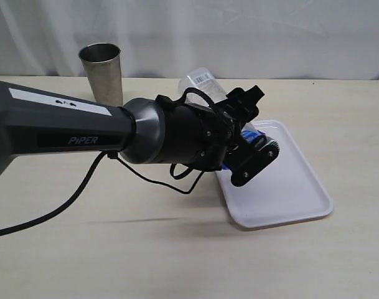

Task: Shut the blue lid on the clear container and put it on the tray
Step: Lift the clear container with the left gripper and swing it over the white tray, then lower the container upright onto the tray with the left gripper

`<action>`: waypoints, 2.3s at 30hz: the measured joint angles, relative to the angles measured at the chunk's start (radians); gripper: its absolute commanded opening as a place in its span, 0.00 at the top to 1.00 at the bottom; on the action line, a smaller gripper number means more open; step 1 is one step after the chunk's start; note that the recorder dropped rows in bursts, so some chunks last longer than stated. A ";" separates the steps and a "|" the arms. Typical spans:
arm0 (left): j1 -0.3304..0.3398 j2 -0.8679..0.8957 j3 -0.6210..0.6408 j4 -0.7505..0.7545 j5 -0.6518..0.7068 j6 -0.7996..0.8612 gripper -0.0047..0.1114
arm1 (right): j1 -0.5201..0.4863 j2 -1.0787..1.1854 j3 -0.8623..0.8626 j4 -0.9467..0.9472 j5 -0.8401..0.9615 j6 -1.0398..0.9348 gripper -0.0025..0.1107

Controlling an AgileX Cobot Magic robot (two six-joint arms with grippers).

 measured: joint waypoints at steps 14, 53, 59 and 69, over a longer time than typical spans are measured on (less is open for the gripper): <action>0.009 0.000 -0.006 0.000 -0.039 -0.106 0.96 | 0.000 0.000 0.000 0.000 0.000 0.000 0.94; 0.210 0.328 -0.116 -0.668 -1.271 -1.024 0.96 | 0.000 0.000 0.000 0.000 0.000 0.000 0.94; 0.210 0.328 -0.122 -0.631 -1.266 -1.024 0.96 | 0.000 0.000 0.000 0.000 0.000 0.000 0.94; 0.210 0.320 -0.128 -0.631 -1.204 -1.027 0.96 | 0.000 0.000 0.000 0.000 0.000 0.000 0.94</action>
